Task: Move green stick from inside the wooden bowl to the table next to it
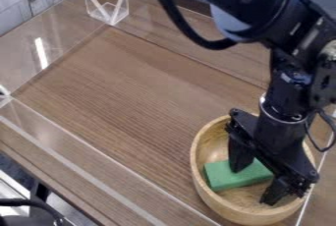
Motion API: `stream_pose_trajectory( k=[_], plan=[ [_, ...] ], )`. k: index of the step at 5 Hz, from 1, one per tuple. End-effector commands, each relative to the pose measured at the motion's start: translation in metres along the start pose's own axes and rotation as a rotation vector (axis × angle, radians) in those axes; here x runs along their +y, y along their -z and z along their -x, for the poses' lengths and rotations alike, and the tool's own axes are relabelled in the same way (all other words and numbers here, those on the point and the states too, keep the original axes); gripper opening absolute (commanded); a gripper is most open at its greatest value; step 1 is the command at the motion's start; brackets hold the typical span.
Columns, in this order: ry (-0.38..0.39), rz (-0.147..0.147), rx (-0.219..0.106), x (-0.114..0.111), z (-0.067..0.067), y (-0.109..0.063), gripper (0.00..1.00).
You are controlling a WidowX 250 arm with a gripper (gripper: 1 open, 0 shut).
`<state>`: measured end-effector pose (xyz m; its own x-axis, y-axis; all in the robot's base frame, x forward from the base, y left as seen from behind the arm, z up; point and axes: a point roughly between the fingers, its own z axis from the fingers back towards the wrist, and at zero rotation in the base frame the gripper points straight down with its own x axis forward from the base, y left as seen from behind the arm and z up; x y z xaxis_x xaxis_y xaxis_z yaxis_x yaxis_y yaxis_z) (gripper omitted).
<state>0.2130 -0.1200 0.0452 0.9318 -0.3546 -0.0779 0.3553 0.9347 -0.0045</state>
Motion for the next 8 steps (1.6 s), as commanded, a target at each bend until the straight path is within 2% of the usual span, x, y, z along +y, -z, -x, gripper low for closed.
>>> stream_pose_trajectory(
  k=[1, 4, 8],
  plan=[
    [0.008, -0.015, -0.034, 0.006, -0.006, -0.004, 1.00],
    [0.048, -0.041, -0.036, 0.008, -0.008, 0.006, 1.00],
    [0.053, -0.059, -0.040, 0.014, -0.008, 0.016, 1.00]
  ],
)
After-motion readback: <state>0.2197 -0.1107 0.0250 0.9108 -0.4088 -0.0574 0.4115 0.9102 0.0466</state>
